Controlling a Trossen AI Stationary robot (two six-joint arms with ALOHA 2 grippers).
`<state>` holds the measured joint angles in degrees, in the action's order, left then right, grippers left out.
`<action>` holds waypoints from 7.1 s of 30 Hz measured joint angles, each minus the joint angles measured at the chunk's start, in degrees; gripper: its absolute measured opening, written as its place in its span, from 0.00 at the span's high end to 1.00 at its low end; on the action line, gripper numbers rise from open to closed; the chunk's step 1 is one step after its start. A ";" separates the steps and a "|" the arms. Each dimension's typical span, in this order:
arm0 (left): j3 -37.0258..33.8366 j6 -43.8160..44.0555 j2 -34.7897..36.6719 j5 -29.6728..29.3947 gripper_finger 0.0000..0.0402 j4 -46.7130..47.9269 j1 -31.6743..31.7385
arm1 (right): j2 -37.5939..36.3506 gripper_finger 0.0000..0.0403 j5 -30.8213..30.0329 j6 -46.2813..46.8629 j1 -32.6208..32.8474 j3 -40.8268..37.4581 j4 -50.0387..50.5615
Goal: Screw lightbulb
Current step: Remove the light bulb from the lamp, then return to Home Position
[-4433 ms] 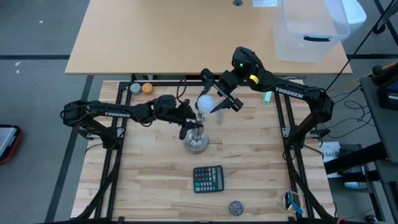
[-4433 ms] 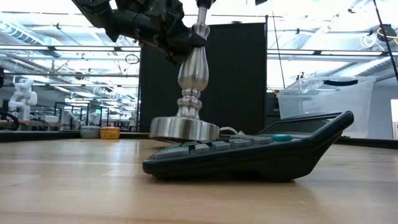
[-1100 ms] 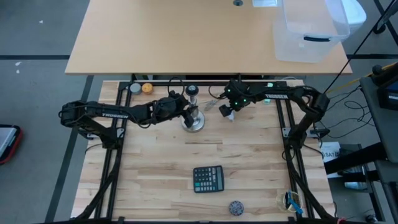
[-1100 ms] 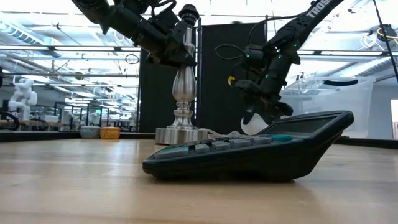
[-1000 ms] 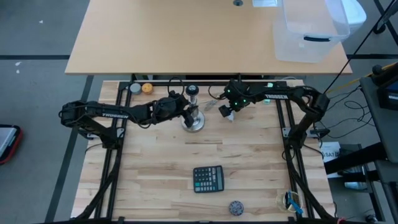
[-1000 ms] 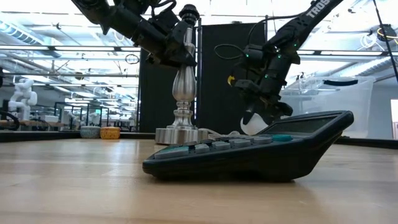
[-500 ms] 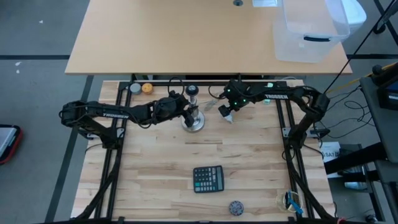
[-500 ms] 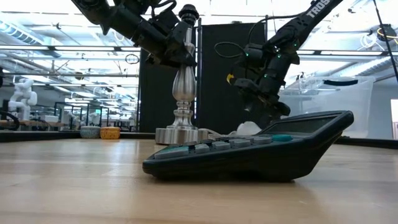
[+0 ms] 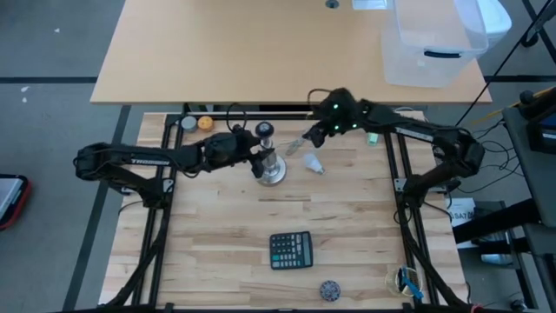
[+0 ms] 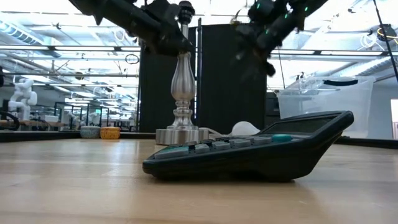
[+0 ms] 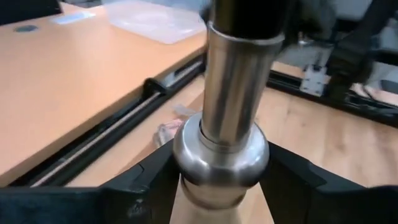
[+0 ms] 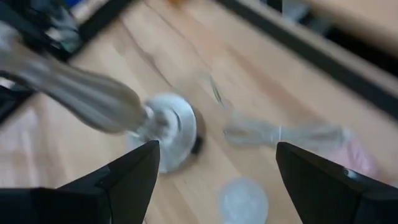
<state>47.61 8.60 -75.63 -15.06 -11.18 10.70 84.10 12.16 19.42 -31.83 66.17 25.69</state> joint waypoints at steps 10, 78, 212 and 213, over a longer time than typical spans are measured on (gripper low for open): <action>-0.02 -0.21 17.73 4.79 0.52 14.90 0.53 | -13.06 0.26 1.92 -10.06 -0.07 5.68 1.38; 0.26 -9.18 30.11 17.78 0.86 25.38 7.96 | -19.83 1.00 14.95 -14.99 -2.26 5.62 -0.16; -47.19 -10.60 59.91 1.02 1.00 6.47 8.66 | -83.90 0.99 11.91 -22.45 -4.81 -65.35 -31.01; -47.19 -10.61 59.91 1.02 1.00 6.47 8.66 | -83.90 0.99 11.91 -22.45 -4.81 -65.35 -31.01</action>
<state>0.43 -2.00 -15.73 -14.04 -4.71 19.35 0.21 24.08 -3.03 -36.64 0.82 -5.32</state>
